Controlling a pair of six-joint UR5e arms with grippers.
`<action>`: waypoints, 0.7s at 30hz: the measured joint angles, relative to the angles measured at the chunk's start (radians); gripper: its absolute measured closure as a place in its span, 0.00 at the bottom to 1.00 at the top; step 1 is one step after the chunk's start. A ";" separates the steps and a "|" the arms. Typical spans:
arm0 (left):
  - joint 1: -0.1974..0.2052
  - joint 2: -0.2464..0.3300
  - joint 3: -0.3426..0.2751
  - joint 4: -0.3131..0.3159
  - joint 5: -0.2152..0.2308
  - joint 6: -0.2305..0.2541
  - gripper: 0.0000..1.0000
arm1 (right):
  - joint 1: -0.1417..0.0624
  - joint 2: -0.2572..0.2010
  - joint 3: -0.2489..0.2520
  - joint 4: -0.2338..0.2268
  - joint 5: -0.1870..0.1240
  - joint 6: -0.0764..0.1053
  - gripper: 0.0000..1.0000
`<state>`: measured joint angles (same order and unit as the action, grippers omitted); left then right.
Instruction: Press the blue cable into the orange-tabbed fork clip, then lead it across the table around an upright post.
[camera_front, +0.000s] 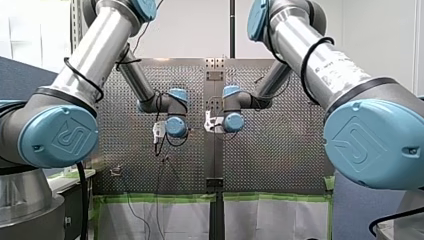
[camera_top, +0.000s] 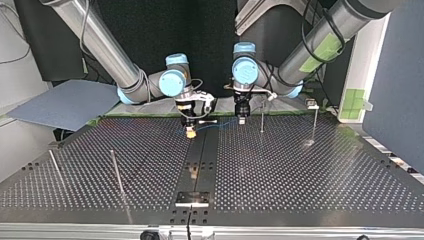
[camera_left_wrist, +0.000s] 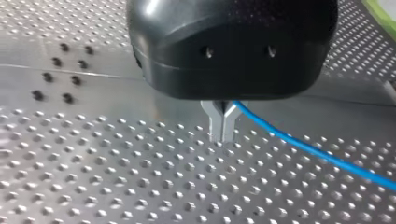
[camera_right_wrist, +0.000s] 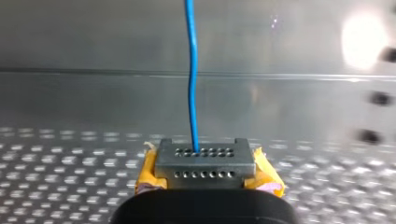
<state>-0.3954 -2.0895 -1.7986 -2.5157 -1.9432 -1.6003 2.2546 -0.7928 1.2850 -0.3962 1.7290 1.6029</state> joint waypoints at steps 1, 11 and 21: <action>-0.001 0.007 0.000 -0.007 0.001 -0.001 1.00 | 0.001 -0.011 0.000 0.001 0.000 0.001 1.00; -0.001 0.087 0.032 -0.087 0.000 -0.022 1.00 | 0.002 -0.091 0.000 0.006 0.000 0.004 1.00; -0.005 0.171 0.113 -0.171 -0.023 -0.024 1.00 | -0.007 -0.171 0.000 0.007 -0.004 0.007 1.00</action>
<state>-0.4002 -1.9182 -1.6857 -2.6866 -1.9663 -1.6247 2.2474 -0.9635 1.2850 -0.3888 1.7250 1.6094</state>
